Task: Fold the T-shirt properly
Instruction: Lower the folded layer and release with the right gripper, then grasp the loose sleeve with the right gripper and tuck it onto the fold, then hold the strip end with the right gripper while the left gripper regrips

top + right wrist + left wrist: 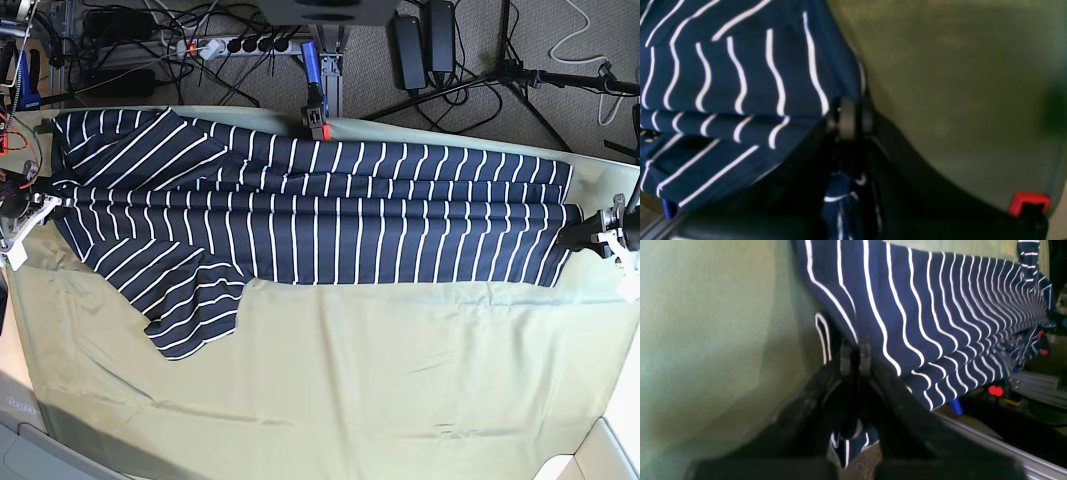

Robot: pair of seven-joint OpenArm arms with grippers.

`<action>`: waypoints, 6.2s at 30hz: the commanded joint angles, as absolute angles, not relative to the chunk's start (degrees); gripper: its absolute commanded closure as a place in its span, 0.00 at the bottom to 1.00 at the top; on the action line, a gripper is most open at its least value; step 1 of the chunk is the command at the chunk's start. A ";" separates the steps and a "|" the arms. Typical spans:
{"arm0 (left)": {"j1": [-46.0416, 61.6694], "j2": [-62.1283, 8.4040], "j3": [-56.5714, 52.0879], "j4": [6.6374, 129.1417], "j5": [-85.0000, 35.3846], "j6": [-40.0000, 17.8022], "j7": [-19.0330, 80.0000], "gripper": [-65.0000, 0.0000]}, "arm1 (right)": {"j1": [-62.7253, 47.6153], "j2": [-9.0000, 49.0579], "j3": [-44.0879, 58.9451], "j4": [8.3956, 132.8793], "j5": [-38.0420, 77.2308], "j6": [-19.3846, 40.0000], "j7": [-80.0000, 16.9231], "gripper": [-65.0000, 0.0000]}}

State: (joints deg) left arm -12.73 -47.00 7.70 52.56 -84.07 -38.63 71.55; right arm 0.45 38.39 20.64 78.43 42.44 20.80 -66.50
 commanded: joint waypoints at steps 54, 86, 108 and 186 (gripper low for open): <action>-13.96 -49.54 7.16 72.40 -85.00 -40.00 71.81 0.63 | 29.02 27.59 9.52 52.93 31.88 24.69 -52.01 0.32; -13.93 -49.54 7.16 72.38 -84.75 -40.00 70.91 0.63 | 28.99 18.90 2.37 63.57 33.39 24.71 -57.01 0.32; -13.72 -49.58 7.16 72.38 -84.58 -40.00 70.81 0.63 | 28.60 19.07 2.39 65.84 32.10 24.88 -61.06 1.00; -5.41 -50.74 7.16 66.02 -71.11 -40.00 60.60 0.49 | -19.79 22.81 23.11 122.28 33.65 24.69 -54.63 1.00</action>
